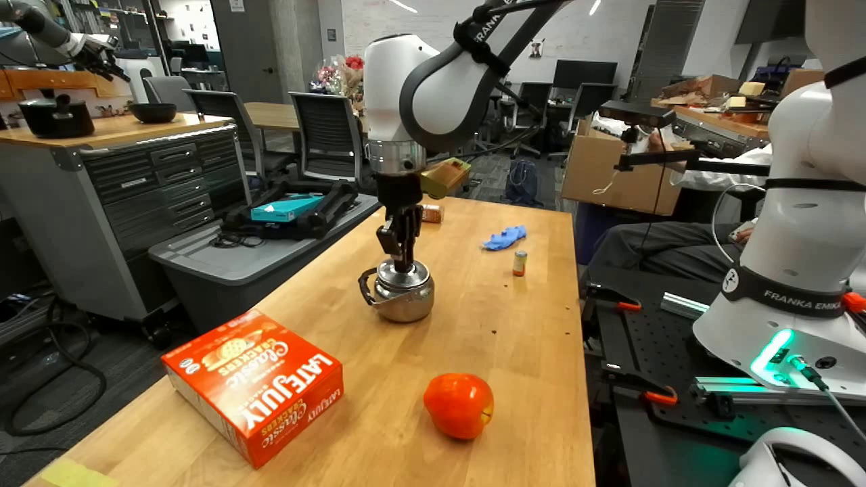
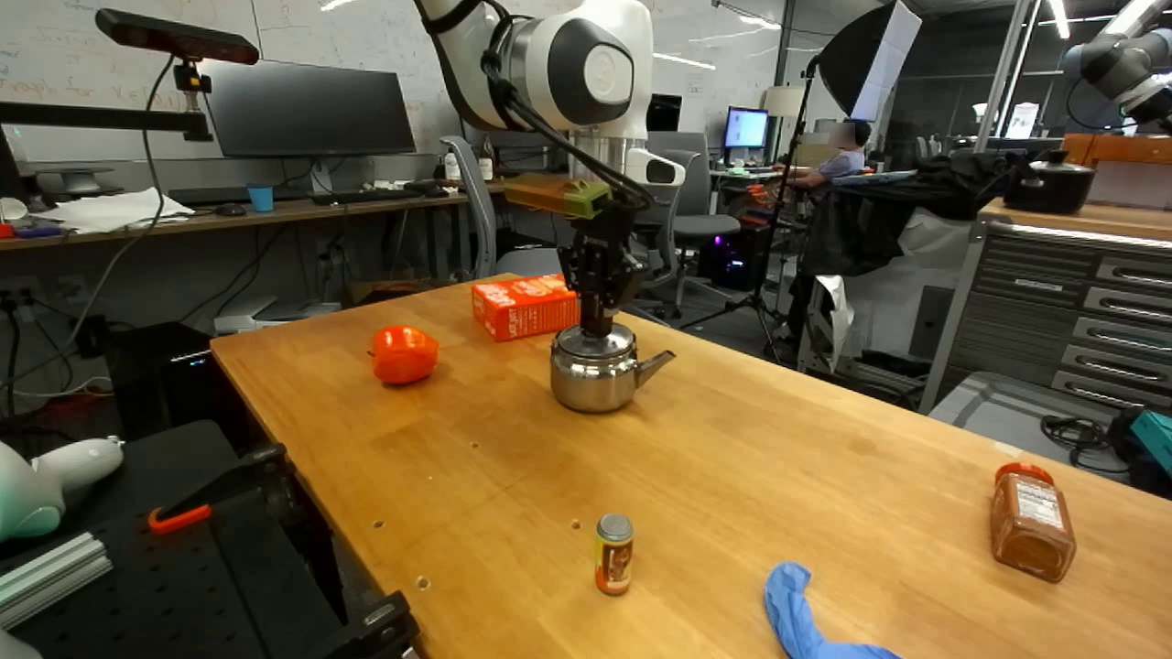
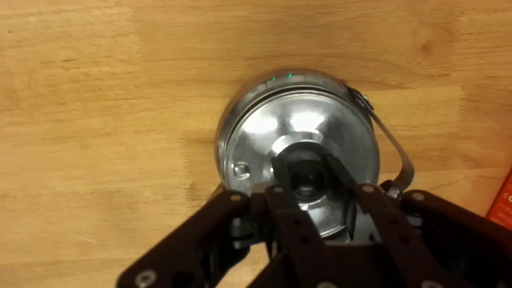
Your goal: Put the lid on the teapot.
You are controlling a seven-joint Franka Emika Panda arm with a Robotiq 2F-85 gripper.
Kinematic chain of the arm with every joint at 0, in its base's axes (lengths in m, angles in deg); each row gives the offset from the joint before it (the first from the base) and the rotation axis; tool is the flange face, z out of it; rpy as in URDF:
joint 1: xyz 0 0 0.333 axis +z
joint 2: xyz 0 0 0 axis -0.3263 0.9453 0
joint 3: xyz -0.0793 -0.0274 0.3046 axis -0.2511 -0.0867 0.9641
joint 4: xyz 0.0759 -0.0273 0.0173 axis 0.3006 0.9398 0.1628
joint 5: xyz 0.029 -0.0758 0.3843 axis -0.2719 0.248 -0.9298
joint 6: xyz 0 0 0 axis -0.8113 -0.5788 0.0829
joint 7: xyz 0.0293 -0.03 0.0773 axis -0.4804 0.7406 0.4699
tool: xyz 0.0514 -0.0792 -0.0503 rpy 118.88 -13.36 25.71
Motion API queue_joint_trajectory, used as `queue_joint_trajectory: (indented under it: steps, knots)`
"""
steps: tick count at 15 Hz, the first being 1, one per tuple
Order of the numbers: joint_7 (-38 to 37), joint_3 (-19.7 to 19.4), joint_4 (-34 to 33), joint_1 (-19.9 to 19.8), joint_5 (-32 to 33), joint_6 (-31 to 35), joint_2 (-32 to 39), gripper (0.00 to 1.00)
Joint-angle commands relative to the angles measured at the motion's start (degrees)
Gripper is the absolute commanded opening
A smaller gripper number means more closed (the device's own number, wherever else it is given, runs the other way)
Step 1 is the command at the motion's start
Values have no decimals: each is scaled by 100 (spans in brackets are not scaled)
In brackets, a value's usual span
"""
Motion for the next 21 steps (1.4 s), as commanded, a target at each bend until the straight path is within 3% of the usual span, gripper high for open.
queue_joint_trajectory:
  steps: [1, 8, 9, 10, 12, 17, 21]
  knots:
    - [20, 8, -154, 19, -106, 4, 112, 7]
    - [165, 41, -196, -76, -328, -131, 226, 7]
    - [201, 51, -183, -90, -356, -158, 185, 14]
    - [214, 52, -155, -93, -364, -147, 135, 53]
    - [393, 91, -53, -134, -400, -170, -30, 59]
    - [862, 120, 379, -191, -428, -124, -671, 97]
    - [1233, 84, 947, -165, -275, -263, -1467, 100]
